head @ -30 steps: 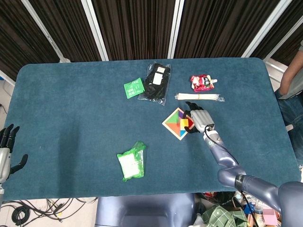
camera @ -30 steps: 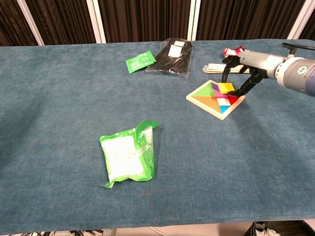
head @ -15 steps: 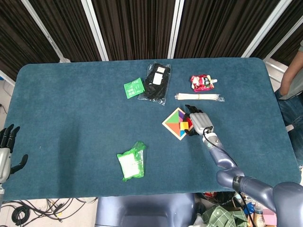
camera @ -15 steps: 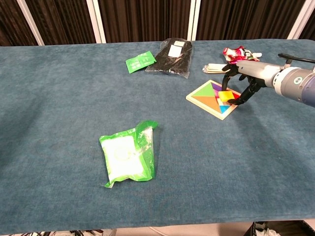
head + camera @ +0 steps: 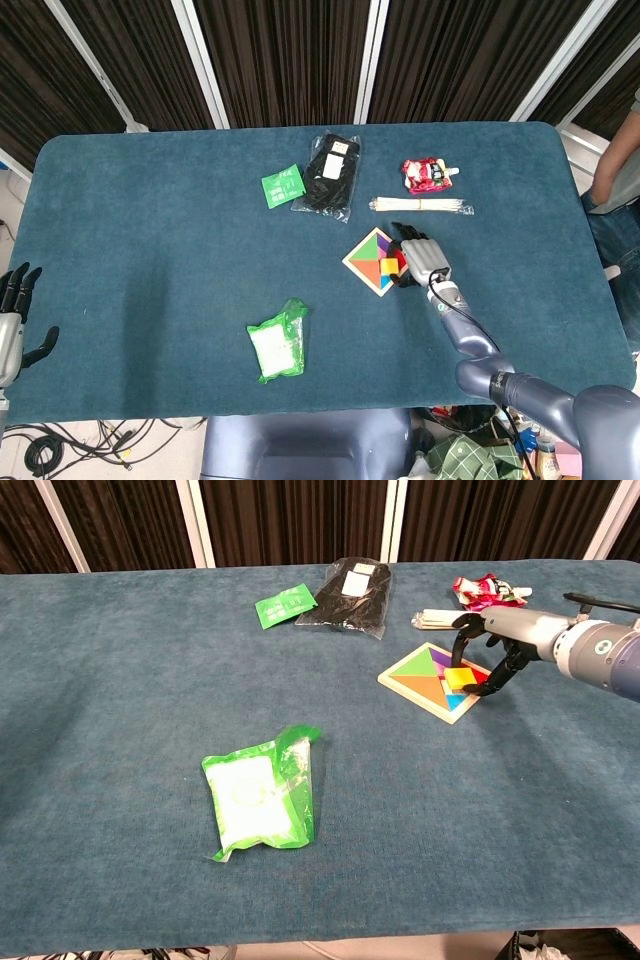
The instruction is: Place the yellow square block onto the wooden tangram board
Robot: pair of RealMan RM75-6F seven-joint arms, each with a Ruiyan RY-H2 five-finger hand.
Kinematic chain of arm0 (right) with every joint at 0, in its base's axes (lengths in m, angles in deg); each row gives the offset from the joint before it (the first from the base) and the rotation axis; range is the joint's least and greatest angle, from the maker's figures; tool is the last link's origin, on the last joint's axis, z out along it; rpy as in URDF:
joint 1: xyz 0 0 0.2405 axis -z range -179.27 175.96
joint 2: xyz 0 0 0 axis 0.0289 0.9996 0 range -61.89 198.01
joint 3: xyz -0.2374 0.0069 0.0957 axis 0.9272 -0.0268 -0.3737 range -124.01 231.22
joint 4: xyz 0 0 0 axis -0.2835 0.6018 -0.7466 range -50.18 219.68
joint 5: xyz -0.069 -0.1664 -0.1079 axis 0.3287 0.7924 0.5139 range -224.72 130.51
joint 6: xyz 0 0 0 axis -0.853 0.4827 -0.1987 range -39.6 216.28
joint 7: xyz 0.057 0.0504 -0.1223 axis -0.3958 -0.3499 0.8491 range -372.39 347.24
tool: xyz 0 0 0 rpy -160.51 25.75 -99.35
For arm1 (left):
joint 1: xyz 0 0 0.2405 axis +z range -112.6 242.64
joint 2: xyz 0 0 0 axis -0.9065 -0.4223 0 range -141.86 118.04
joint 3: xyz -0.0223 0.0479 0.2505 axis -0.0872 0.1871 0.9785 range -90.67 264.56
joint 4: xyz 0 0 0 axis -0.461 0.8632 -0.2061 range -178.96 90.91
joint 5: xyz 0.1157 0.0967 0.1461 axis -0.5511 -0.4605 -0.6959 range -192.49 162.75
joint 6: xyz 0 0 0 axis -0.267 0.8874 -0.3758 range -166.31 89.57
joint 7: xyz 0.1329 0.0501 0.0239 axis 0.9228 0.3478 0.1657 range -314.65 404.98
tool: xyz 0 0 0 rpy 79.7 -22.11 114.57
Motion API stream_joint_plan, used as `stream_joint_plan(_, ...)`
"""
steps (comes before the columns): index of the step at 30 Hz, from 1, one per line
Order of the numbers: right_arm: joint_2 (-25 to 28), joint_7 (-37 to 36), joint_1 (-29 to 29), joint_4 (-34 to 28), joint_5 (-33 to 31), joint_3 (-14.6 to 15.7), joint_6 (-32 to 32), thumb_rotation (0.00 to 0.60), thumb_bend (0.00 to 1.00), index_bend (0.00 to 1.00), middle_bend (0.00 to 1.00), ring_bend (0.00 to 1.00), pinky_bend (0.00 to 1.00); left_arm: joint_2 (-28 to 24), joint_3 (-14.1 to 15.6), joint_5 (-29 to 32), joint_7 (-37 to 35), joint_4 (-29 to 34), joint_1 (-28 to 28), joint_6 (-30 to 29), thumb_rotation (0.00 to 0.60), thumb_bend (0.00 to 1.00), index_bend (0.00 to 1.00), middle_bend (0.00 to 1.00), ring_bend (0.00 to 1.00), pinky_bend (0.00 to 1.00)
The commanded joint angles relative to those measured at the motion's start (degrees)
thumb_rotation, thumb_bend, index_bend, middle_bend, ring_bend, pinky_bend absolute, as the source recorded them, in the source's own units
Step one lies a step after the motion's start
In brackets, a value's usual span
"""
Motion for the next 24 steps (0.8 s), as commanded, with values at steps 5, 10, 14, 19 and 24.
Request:
stream_joint_plan(5,-0.46,0.11,-0.16,0.25,0.09,-0.01,-0.07,0.600,0.35,0.49,0.00,0.00,0.13,-0.03,-0.01,-0.02,-0.08,-0.01,-0.02,0.02,0.600,0.33,0.00,0.00,0.00,0.00)
stream_joint_plan(10,-0.90,0.18,-0.15,0.93,-0.22,-0.11,-0.13,0.600,0.35,0.49,0.00,0.00,0.13,-0.05,-0.04,-0.07,-0.19,-0.01,0.00,-0.07,0.600,0.33,0.00,0.00,0.00,0.00)
stream_joint_plan(14,-1.18,0.23,-0.20,1.50,-0.46,-0.24,-0.28,0.600,0.35,0.49,0.00,0.00,0.13,-0.05,-0.05,0.00,-0.15,0.00,-0.02,-0.02,0.600,0.33,0.00,0.00,0.00,0.00)
stream_joint_plan(19,-1.18,0.12,-0.20,1.49,-0.28,-0.33,-0.20,0.600,0.35,0.49,0.00,0.00,0.13,-0.05,-0.03,-0.01,-0.14,-0.03,-0.04,0.02,0.600,0.33,0.00,0.00,0.00,0.00)
stream_joint_plan(24,-1.21,-0.02,-0.19,1.46,-0.28,-0.39,-0.33,0.600,0.35,0.49,0.00,0.00,0.13,-0.08,-0.05,-0.02,-0.19,-0.01,-0.03,-0.03,0.600,0.33,0.00,0.00,0.00,0.00)
